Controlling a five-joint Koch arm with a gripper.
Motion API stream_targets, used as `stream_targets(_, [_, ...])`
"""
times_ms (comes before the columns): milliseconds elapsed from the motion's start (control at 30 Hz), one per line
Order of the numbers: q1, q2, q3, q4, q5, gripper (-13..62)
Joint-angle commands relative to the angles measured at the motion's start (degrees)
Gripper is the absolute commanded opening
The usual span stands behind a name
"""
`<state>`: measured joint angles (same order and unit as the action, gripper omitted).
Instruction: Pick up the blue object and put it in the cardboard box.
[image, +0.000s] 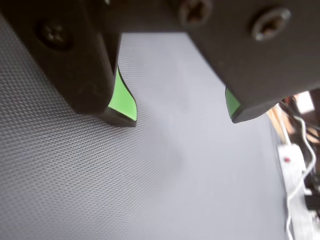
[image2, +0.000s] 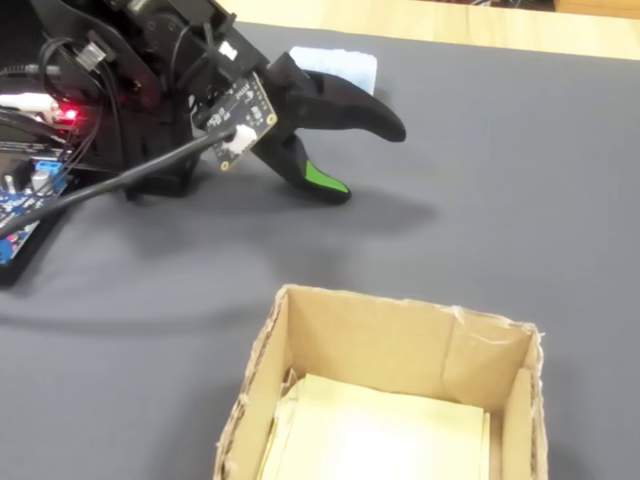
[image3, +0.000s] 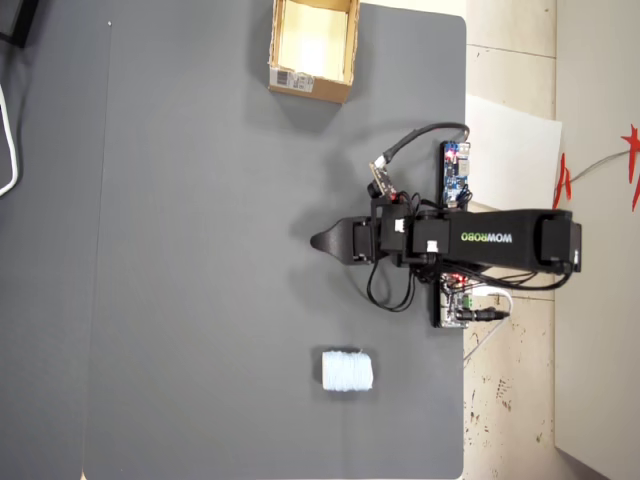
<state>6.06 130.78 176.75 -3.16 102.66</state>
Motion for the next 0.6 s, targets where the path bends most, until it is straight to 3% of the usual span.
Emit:
stream_targets(0, [0.97,4.66,1.93,5.27,-1.49,34.5])
stream_targets(567, [1.41,4.66,1.93,5.19,-3.69,34.5])
